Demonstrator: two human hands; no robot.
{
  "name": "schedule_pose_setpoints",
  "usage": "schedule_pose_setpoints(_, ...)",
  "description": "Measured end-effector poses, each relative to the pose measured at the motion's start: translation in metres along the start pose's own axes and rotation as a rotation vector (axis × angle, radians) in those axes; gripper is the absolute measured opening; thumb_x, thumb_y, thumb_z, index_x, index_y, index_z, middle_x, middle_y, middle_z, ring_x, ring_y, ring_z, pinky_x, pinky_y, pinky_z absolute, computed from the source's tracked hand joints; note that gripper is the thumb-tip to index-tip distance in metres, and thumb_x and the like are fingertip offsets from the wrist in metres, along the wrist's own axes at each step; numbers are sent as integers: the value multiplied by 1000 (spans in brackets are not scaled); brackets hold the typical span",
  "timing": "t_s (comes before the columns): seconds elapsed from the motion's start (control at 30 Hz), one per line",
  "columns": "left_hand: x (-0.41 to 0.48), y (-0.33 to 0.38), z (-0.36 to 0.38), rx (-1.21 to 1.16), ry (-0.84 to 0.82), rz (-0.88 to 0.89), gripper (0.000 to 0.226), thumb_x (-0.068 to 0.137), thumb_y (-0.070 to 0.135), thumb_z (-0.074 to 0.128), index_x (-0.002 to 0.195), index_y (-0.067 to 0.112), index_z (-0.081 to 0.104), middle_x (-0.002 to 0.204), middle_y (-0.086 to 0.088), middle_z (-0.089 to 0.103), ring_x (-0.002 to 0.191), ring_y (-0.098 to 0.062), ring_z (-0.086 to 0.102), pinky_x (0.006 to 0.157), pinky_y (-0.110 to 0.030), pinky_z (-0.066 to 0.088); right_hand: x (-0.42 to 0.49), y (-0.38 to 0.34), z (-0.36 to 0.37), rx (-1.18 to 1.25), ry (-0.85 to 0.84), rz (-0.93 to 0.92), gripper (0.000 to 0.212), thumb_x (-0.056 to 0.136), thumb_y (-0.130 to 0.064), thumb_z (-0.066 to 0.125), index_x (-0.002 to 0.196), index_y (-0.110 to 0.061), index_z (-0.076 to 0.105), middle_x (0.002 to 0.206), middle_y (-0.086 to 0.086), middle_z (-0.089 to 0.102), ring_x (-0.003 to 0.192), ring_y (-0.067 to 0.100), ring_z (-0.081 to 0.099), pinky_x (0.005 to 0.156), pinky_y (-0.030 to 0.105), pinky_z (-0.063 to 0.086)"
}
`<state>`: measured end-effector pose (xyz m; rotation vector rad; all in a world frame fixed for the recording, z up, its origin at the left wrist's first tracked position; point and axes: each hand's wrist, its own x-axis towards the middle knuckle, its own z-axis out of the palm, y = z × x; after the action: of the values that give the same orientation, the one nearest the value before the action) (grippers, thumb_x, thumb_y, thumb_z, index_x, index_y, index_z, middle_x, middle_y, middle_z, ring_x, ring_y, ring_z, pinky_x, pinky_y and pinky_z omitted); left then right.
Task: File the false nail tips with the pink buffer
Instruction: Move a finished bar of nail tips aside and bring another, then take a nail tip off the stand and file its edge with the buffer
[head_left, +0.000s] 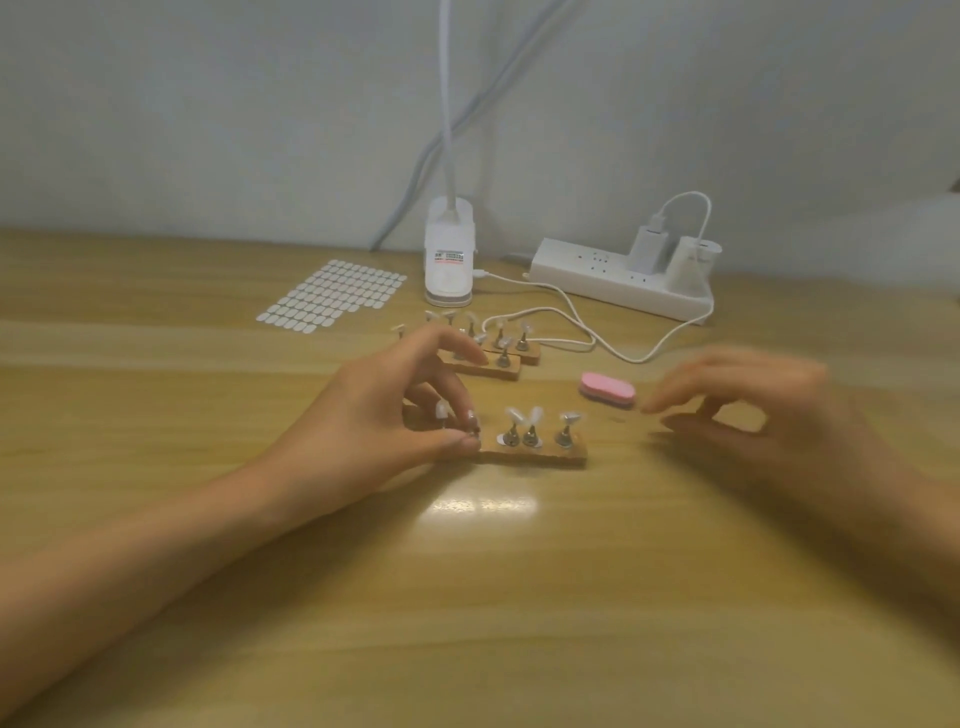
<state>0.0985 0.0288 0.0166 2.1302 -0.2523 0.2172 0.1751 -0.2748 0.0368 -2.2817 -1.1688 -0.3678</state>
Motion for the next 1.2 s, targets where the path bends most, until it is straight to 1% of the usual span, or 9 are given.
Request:
schedule_pose_setpoints(0.1,-1,-1,1,2,11,2,48,77,15,84,113,35,59,86,13,74,75,-4,63,75,-13,49,15,0,5,142,-107,194,24,76,-5,84,91,-24,78,89,-12,69,83,13,64,69,22,50)
schedule_pose_setpoints(0.37,-3,-5,4,1,41,48,50,80,11,82,115,37,59,86,12,73,77,-4,63,74,-7,45,36,7,13,28,-223,111,13,81,-5,82,86,-17,78,82,-1,71,79,11,62,65,11,45)
schedule_pose_setpoints(0.63,-3,1,3,90,21,119,51,80,15,80,120,36,56,88,17,73,86,4,64,82,-7,43,43,1,16,-42,-237,125,13,83,-6,80,79,-16,73,77,-16,66,82,4,64,66,5,43)
schedule_pose_setpoints(0.8,-6,6,5,182,59,184,53,82,14,78,123,36,54,90,23,71,105,7,61,91,-8,42,46,-8,18,437,-245,466,16,89,-10,75,78,-21,73,80,-2,74,63,7,66,49,23,52)
schedule_pose_setpoints(0.87,-7,7,6,243,91,237,55,81,11,79,125,35,54,90,23,70,108,4,62,100,-24,46,44,-12,21,629,-247,545,16,87,-7,74,80,-22,77,96,1,78,68,13,70,50,21,52)
schedule_pose_setpoints(0.93,-9,8,9,336,124,301,61,78,6,83,126,31,56,86,23,69,105,-6,66,98,-42,49,43,-15,23,801,-233,606,8,79,-10,76,81,-17,80,108,4,77,89,23,76,58,20,56)
schedule_pose_setpoints(1.0,-10,8,10,418,165,356,64,75,7,85,128,28,56,86,22,68,104,-13,68,95,-52,48,43,-15,24,907,-197,637,11,72,-10,76,81,-13,81,110,13,76,101,24,75,68,21,59)
schedule_pose_setpoints(1.1,-12,10,10,385,236,419,62,79,9,83,128,30,53,86,20,68,101,-7,67,96,-49,47,46,-19,19,959,-157,611,15,71,-5,75,85,-9,80,109,23,74,87,20,76,71,19,59)
schedule_pose_setpoints(1.2,-15,20,9,65,251,406,50,81,13,81,122,26,55,82,13,72,98,-5,71,93,-36,54,54,-32,16,971,-136,529,12,72,-8,76,79,-16,80,90,15,77,77,15,76,63,17,57)
